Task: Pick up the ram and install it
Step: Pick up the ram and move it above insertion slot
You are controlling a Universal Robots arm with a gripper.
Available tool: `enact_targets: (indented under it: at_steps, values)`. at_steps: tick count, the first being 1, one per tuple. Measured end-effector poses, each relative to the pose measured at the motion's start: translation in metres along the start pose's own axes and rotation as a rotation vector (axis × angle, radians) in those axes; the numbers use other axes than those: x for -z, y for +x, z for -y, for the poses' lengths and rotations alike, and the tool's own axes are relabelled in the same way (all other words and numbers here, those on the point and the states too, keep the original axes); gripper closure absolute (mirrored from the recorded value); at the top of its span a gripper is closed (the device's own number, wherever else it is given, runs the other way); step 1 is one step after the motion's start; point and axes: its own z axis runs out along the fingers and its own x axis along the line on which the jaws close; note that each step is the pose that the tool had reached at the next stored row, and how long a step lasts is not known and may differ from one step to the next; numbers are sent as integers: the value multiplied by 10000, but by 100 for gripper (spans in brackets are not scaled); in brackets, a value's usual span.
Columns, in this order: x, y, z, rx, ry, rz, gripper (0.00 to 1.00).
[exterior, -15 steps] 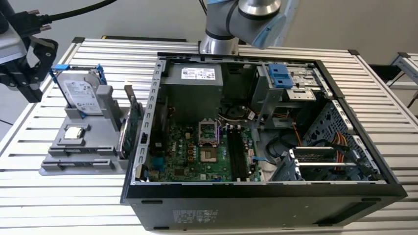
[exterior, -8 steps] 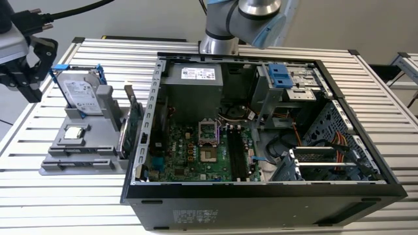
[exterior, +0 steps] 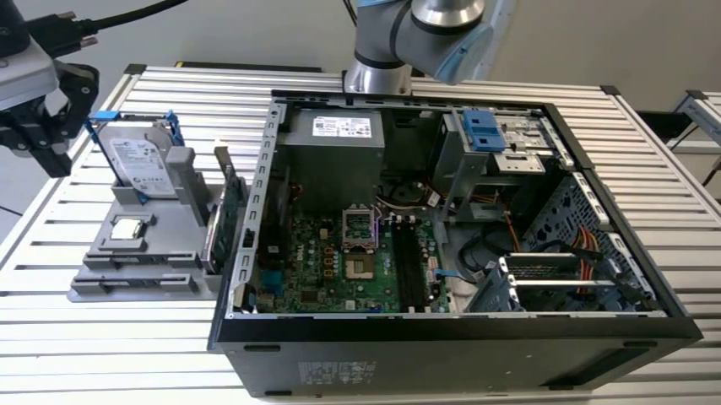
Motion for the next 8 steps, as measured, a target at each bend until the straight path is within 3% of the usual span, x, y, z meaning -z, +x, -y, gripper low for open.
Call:
enact_targets:
  at_steps: [8]
  values:
    - [0,0,0,902,9,-43,100]
